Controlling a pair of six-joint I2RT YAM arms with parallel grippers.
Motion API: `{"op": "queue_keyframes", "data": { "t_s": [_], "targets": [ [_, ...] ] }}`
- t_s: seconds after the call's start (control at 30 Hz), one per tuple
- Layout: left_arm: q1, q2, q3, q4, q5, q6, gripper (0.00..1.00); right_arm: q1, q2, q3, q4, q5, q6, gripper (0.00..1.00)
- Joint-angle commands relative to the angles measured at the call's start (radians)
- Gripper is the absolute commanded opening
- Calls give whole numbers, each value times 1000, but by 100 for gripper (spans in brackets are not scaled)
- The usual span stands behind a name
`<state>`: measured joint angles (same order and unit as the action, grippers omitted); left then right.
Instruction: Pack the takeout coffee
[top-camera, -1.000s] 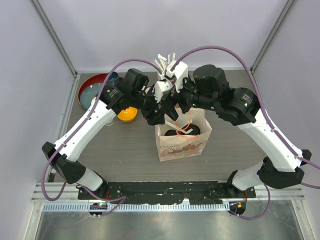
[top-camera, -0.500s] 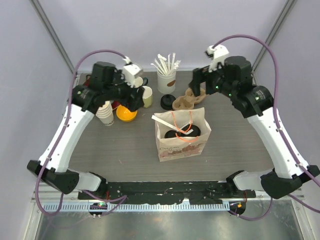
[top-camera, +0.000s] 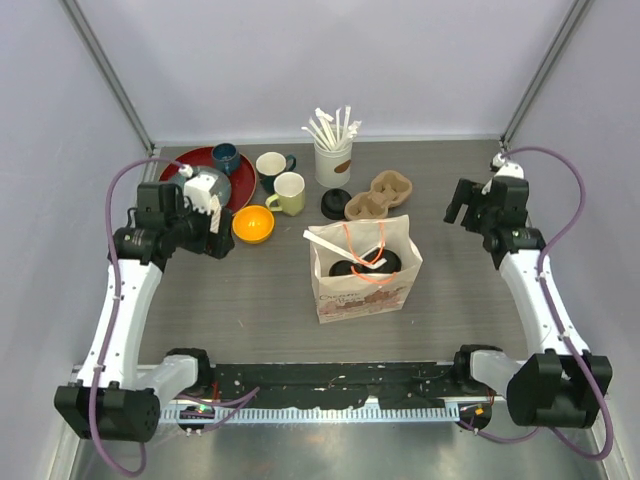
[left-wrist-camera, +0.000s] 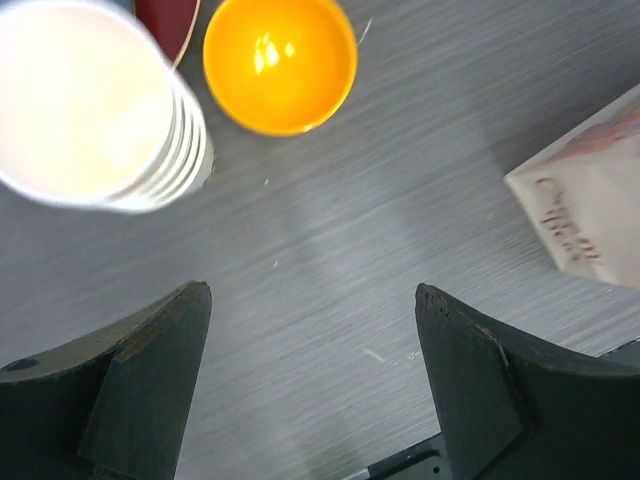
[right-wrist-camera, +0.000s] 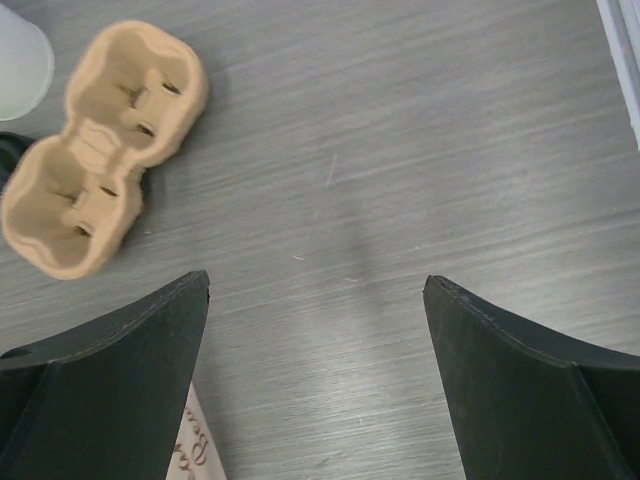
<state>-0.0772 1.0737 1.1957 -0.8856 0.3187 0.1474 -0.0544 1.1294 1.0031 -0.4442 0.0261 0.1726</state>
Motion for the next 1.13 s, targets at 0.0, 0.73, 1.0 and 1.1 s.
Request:
{"op": "queue_keyframes", "data": {
  "t_s": [0.0, 0.73, 1.0, 1.1],
  "targets": [
    [53, -86, -116, 11, -32, 61, 87, 4, -103, -180, 232, 112, 63, 94],
    [73, -161, -846, 1012, -205, -52, 99, 4, -174, -676, 742, 350, 194, 92],
    [73, -158, -906, 1122, -265, -92, 100, 4, -168, -679, 751, 331, 188, 89],
    [73, -156, -910, 1120, -256, -92, 100, 4, -195, -695, 759, 324, 179, 90]
  ]
}}
